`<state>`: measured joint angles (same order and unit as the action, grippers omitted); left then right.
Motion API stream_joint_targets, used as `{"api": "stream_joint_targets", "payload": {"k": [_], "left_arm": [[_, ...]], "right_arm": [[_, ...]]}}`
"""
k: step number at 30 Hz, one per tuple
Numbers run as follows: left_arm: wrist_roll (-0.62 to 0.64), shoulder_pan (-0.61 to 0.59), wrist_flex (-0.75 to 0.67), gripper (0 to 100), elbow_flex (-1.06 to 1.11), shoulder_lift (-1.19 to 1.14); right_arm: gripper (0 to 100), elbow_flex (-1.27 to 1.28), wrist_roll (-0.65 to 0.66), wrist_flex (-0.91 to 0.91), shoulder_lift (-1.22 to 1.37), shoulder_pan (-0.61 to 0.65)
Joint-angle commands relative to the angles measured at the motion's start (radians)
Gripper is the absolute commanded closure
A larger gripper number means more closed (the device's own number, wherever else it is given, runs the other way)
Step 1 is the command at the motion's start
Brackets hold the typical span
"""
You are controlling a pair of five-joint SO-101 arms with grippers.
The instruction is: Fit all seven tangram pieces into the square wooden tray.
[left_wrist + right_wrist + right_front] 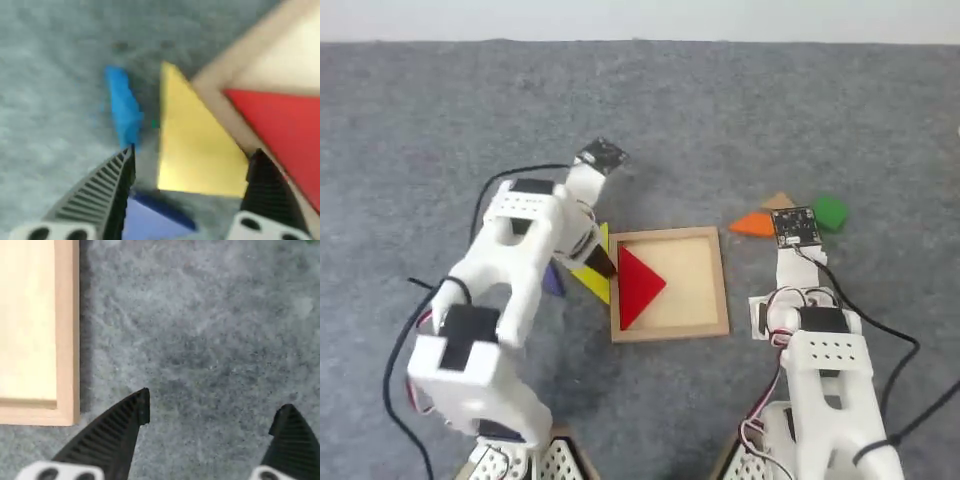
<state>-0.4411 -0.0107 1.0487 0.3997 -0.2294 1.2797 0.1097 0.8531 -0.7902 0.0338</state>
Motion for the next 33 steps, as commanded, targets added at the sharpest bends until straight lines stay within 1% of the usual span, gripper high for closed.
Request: {"api": "stream_joint_targets", "payload": {"k": [1, 5, 11, 13, 15, 19, 21, 25, 28, 33], "left_arm": [[-0.052, -0.046, 0.035, 66, -0.119, -0.077], [-0.052, -0.041, 0.052, 66, -0.173, -0.161], [-0.055, -0.049, 0.216, 67, -0.237, -0.178], [-0.051, -0.055, 0.244, 67, -0.254, -0.158], [-0.044, -0.068, 0.247, 67, -0.262, -0.133], [0.014, -0.066, 0.256, 67, -0.248, -0.084], [0.031, -0.057, 0.244, 67, -0.222, -0.083], [0.068, -0.034, 0.158, 67, -0.166, -0.083], [0.071, -0.008, 0.157, 67, -0.134, -0.083], [0.089, 0.014, 0.15, 73, -0.127, -0.083]], "right_arm": [[62.0, -0.008, 0.011, -0.022, -0.036, -0.012], [62.0, -0.008, 0.011, -0.022, -0.036, -0.012], [62.0, -0.008, 0.011, -0.038, -0.036, -0.012], [62.0, -0.008, 0.011, -0.042, -0.036, -0.012], [62.0, -0.008, 0.012, -0.042, -0.036, -0.012], [62.0, -0.008, 0.012, -0.038, -0.036, -0.012], [62.0, -0.008, 0.012, -0.038, -0.036, -0.012], [62.0, -0.008, 0.012, -0.036, -0.036, -0.012], [62.0, -0.008, 0.012, -0.036, -0.036, -0.012], [62.0, -0.008, 0.012, -0.036, -0.036, -0.012]]}}
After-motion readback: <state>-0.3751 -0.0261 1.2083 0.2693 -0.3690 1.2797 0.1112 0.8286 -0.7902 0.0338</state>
